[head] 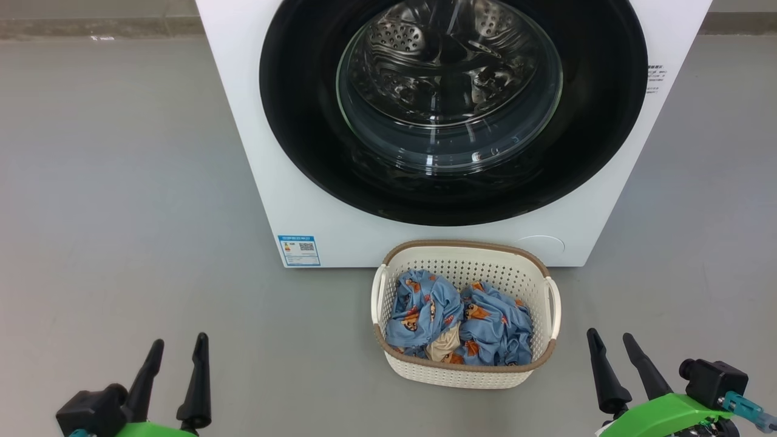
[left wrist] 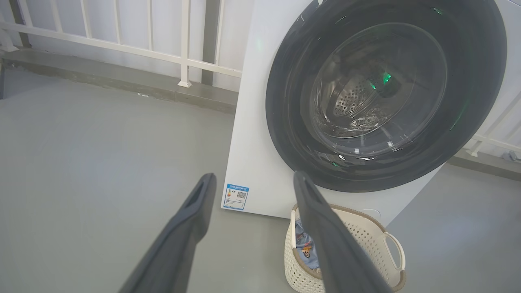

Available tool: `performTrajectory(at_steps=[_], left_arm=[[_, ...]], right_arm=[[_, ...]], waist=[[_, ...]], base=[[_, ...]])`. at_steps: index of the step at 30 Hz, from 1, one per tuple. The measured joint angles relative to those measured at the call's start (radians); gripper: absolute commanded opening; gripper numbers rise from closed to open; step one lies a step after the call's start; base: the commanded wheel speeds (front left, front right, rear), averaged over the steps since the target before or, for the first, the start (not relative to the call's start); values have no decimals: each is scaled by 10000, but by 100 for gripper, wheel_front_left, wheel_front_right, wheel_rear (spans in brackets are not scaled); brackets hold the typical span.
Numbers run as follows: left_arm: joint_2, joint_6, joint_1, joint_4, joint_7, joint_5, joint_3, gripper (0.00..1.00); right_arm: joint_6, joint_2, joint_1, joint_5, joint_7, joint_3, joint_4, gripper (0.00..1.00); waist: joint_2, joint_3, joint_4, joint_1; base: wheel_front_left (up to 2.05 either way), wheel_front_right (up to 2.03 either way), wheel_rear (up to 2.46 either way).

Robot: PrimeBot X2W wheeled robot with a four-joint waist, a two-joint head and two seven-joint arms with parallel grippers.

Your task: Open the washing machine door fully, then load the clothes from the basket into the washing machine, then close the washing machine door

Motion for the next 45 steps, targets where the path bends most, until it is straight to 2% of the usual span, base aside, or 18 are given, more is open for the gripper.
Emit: performTrajectory(at_steps=[18,38,45], left_arm=[[263,-12,5,59,-529,1490,-247,100],[282,-12,8,617,-529,1160,-194,100],[462,-12,6,558,-529,1281,-274,100]], right_arm=[[0,-84,-3,-1856,-518,-211,-15,100],[0,-58,1,-2318,-523,-598,-205,100],[0,-21,0,-2318,-523,-594,-230,100]], waist=[[0,26,-92,0],[0,110,-226,0],[0,196,-243,0]], base=[[0,0,0],[0,0,0],[36,21,-58]])
